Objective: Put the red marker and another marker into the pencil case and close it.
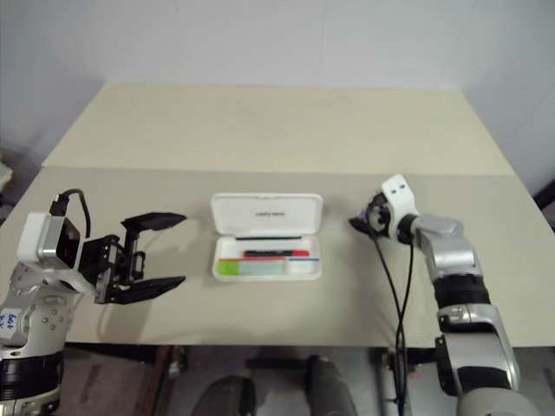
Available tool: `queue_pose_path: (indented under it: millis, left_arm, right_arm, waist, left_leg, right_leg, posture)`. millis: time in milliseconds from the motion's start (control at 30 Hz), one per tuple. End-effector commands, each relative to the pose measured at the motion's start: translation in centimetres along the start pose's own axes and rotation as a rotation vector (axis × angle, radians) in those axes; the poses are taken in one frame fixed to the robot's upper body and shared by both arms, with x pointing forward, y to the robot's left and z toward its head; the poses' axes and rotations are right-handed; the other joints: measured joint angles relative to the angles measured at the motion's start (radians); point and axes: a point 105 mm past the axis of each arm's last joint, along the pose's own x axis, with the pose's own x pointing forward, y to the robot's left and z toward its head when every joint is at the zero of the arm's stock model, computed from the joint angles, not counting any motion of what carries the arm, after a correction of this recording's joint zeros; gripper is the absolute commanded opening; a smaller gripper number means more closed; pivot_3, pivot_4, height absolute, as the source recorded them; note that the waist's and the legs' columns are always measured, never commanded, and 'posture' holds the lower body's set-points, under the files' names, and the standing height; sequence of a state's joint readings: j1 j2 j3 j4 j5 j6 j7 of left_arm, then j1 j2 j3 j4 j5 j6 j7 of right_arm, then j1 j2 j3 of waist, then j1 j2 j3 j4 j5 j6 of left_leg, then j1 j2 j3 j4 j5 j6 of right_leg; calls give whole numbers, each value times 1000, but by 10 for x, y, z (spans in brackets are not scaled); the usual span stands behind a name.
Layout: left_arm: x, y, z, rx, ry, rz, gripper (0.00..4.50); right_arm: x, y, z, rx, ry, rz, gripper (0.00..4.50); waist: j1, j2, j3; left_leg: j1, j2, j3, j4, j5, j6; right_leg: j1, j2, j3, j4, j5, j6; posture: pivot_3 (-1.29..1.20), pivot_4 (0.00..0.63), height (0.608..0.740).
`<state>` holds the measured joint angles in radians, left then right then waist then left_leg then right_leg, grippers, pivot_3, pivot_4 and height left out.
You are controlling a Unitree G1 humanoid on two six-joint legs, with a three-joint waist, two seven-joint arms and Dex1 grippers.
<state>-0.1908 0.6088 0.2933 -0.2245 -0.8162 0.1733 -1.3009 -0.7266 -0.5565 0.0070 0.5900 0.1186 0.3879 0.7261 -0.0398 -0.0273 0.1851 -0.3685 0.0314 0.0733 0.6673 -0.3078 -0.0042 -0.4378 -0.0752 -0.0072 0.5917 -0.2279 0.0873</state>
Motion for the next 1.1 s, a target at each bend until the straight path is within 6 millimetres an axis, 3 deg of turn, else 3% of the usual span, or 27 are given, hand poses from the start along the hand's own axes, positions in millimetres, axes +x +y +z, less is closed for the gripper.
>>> queue_pose_path:
  millis: [33,200,233,533,700,1000,1100]
  left_arm:
    - [2,-3,9,27,-7,-9,4500]
    - [0,-3,7,10,11,-6,4500]
    - [0,-3,7,10,11,-5,4500]
    - [3,5,8,22,-1,-3,4500]
    - [2,8,7,26,-3,0,4500]
    - [7,6,3,6,-25,-36,4500]
    - [8,7,1,1,-30,-45,4500]
  right_arm:
    - [-1,-5,-18,15,83,-28,4478]
    - [-5,-6,-24,4,111,-10,4478]
    - [-6,-7,-25,9,120,-11,4302]
    - [-11,-8,-26,-1,140,-14,1747]
    - [-18,-10,-15,-35,112,-36,1688]
    - [-50,25,68,-122,-188,20,1688]
    - [-62,35,79,-118,-233,1,1688]
  waist:
    - [1,0,0]
    - [4,-1,-1]
    - [5,-1,-1]
    - [12,-2,-1]
    - [14,-2,-1]
    - [12,1,0]
    - [13,1,1]
  left_leg:
    - [0,0,0,0,1,0]
    - [1,0,0,0,1,1]
    - [1,0,0,0,1,1]
    - [1,1,-1,0,3,3]
    - [0,0,-3,0,3,5]
    - [-10,0,-2,-4,2,3]
    - [-9,1,-3,-4,2,2]
  right_leg:
    - [0,0,0,0,0,0]
    - [1,-2,1,-1,0,0]
    - [1,-2,1,-1,0,0]
    - [6,-3,0,-6,0,-6]
    - [7,-5,-1,-9,1,-6]
    - [-7,-3,-3,-4,7,5]
    - [-7,-1,-4,-5,6,3]
  posture:
    - [0,150,740]
    - [0,150,740]
    - [0,150,740]
    - [0,150,740]
    - [0,150,740]
    - [0,150,740]
    - [0,150,740]
